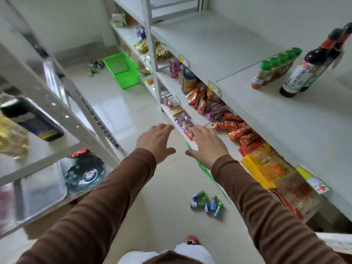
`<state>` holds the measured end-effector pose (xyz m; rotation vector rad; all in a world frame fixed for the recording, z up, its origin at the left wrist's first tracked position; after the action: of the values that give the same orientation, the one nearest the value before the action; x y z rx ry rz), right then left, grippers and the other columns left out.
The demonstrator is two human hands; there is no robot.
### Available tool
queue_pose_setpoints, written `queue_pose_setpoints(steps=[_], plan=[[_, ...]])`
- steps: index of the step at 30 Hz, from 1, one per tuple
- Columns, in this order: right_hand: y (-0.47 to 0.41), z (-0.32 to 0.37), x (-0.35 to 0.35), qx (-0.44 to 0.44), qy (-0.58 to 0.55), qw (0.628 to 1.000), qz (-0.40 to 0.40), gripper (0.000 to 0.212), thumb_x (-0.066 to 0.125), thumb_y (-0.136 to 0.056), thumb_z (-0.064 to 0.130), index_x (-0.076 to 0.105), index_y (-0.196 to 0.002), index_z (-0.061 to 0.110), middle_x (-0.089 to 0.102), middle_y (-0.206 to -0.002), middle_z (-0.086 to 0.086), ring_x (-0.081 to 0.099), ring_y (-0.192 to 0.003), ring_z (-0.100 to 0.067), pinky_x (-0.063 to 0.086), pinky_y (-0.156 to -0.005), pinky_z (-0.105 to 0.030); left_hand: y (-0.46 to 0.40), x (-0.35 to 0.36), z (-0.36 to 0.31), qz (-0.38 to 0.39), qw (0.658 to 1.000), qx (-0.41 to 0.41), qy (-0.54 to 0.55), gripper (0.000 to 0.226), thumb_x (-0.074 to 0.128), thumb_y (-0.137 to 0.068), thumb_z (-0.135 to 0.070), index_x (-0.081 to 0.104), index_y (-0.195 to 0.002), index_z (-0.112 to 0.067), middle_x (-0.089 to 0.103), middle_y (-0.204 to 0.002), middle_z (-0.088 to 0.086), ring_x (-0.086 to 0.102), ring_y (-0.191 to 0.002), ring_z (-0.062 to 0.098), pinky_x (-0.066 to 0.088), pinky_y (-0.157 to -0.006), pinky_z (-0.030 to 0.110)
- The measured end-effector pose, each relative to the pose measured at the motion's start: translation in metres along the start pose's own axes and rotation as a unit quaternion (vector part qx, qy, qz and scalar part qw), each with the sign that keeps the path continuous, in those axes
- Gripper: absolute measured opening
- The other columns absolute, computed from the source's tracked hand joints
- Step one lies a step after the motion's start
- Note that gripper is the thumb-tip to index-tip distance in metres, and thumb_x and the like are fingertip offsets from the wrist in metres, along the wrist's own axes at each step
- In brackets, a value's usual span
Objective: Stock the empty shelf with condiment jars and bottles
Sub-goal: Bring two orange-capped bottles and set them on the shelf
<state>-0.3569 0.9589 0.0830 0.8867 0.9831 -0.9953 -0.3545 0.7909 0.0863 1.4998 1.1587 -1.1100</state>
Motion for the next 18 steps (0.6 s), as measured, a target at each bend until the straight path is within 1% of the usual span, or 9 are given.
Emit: queue_pose_setpoints(steps=[4,6,9,14,18], plan=[[0.003,0.094,0.026,-0.073,0.002,0.997,0.014,0.074,0.069,-0.087,0.044,0.033,-0.149,0.024,0.033,-0.156,-0.002,0.028,-0.142,-0.026,0.026,-0.116,-0.037,0.071,-0.008,0.081,-0.013,0.997,-0.072,0.016,0.076,0.069,-0.084,-0.049,0.033,-0.148,-0.03,0.041,-0.149,-0.005,0.045,-0.131,0.019,0.048,-0.098,0.04],[0.007,0.143,0.043,-0.097,-0.003,0.995,0.029,0.075,0.068,-0.088,0.043,0.031,-0.151,0.025,0.03,-0.158,-0.003,0.026,-0.144,-0.026,0.027,-0.118,-0.039,0.11,-0.012,0.124,-0.023,0.993,-0.11,0.021,0.076,0.069,-0.084,-0.048,0.033,-0.149,-0.029,0.041,-0.15,-0.003,0.045,-0.132,0.02,0.045,-0.1,0.039],[0.018,0.221,0.07,-0.133,-0.007,0.99,0.037,0.076,0.07,-0.087,0.041,0.031,-0.151,0.025,0.029,-0.159,-0.003,0.027,-0.144,-0.026,0.03,-0.117,-0.04,0.172,-0.019,0.191,-0.035,0.986,-0.156,0.043,0.074,0.071,-0.083,-0.047,0.036,-0.146,-0.028,0.045,-0.146,-0.002,0.045,-0.131,0.022,0.044,-0.102,0.04],[0.04,0.345,0.109,-0.178,-0.019,0.983,0.036,0.075,0.073,-0.085,0.038,0.036,-0.148,0.022,0.039,-0.153,-0.002,0.036,-0.137,-0.027,0.035,-0.113,-0.04,0.265,-0.029,0.297,-0.055,0.974,-0.212,0.062,0.072,0.073,-0.08,-0.047,0.04,-0.141,-0.03,0.05,-0.138,-0.003,0.05,-0.125,0.022,0.048,-0.098,0.042],[0.045,0.422,0.139,-0.201,-0.025,0.979,0.034,0.075,0.073,-0.085,0.039,0.037,-0.148,0.019,0.04,-0.152,-0.003,0.037,-0.137,-0.025,0.032,-0.115,-0.039,0.316,-0.036,0.363,-0.074,0.967,-0.235,0.068,0.072,0.072,-0.082,-0.046,0.039,-0.144,-0.027,0.047,-0.144,0.0,0.045,-0.132,0.022,0.042,-0.106,0.043]])
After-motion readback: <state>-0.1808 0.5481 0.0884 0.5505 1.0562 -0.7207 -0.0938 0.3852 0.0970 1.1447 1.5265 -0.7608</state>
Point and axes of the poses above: each hand's wrist, its own y-axis away from the middle knuckle, its own x-axis out of the palm, z = x × y, the point moved 4 cm from there along -y, towards the middle knuckle
